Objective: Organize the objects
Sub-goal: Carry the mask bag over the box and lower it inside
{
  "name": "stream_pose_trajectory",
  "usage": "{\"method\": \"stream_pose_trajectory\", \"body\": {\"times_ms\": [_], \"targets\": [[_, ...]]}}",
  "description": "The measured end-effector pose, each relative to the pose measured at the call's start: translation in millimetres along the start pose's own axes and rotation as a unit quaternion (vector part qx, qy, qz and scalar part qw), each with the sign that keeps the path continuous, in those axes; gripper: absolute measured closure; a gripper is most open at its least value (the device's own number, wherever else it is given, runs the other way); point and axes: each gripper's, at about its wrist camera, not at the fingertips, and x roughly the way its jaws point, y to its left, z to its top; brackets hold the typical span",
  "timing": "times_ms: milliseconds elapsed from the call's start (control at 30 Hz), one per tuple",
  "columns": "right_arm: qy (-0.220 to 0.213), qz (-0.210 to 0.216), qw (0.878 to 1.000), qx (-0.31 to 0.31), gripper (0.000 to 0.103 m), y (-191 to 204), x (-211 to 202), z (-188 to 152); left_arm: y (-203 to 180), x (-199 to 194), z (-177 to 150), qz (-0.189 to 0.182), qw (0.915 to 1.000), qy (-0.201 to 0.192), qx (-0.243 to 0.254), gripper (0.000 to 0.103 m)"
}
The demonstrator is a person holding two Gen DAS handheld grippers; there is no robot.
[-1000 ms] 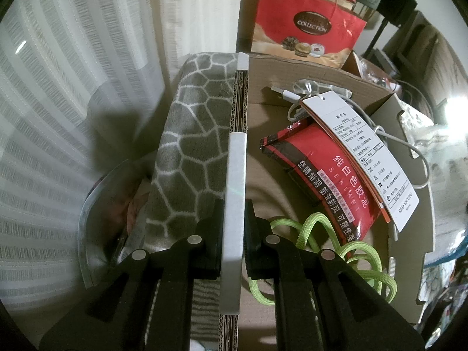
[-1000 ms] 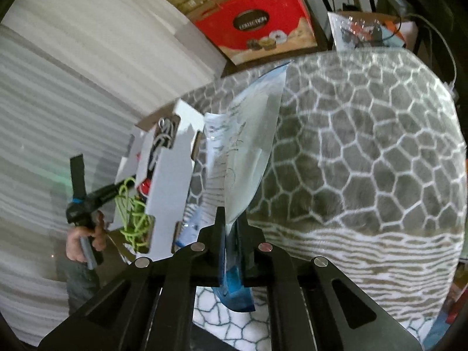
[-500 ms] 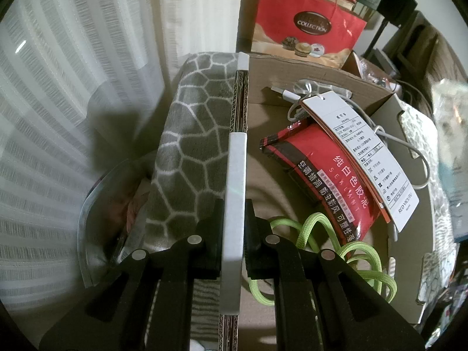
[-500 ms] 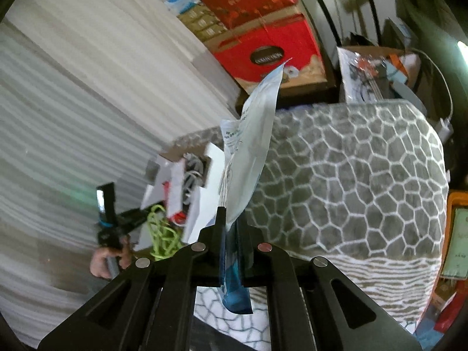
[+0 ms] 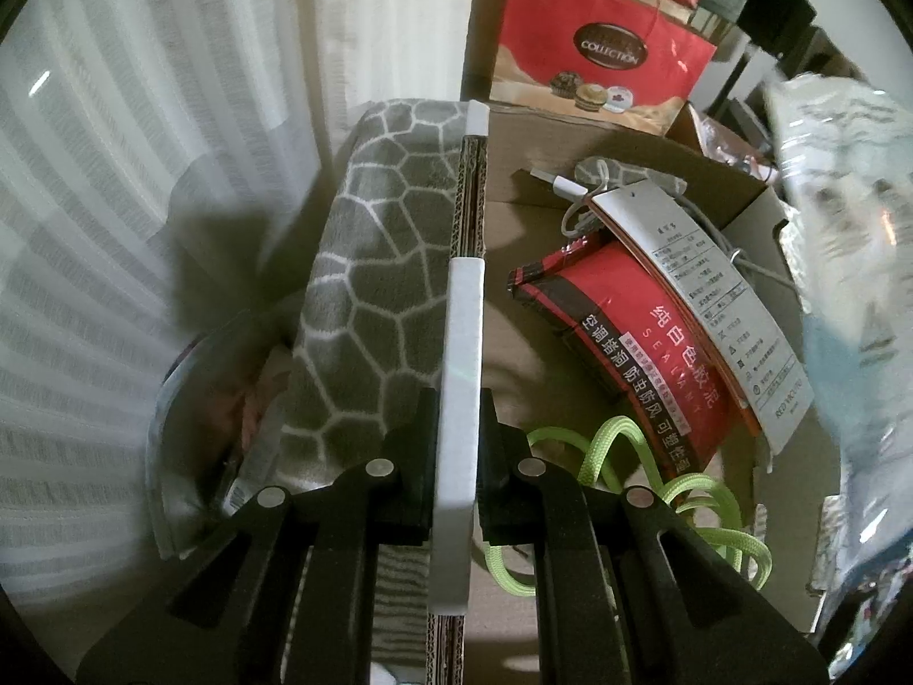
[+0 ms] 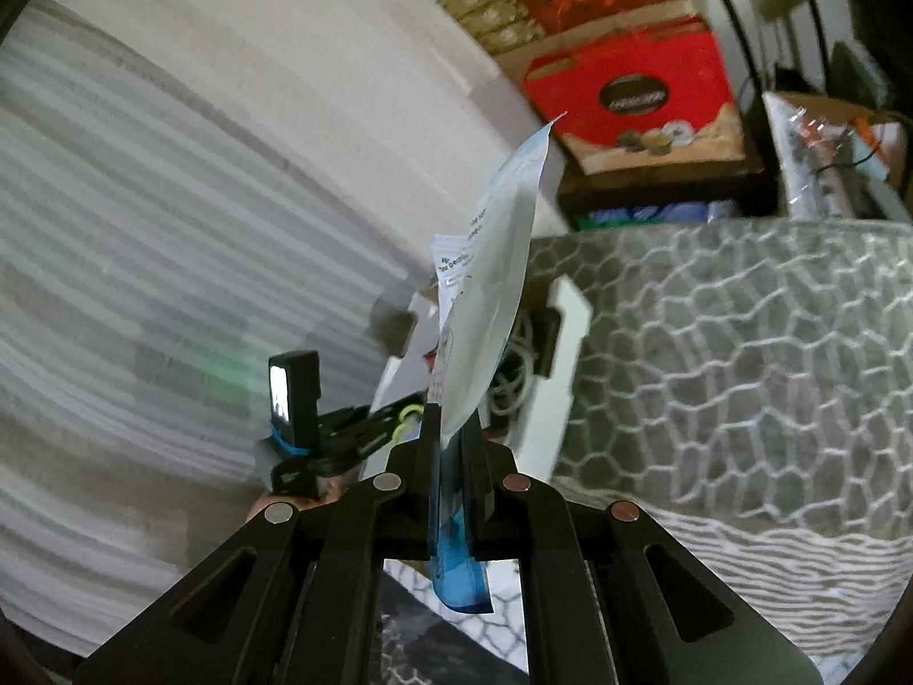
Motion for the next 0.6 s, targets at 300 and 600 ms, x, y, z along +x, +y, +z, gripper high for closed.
{"method": "stream_pose_trajectory", "body": {"times_ms": [300, 600], "targets": [[0.045, 0.019, 0.999, 0.023, 0.099, -6, 61, -12, 6, 0, 2, -0.019, 0.9997, 0.004, -0.014, 0.093], [0.077, -0.011, 0.997, 0.019, 0.098, -11, 102, -24, 12, -1, 2, -0.038, 0.9988, 0.007, -0.030, 0.091]]}}
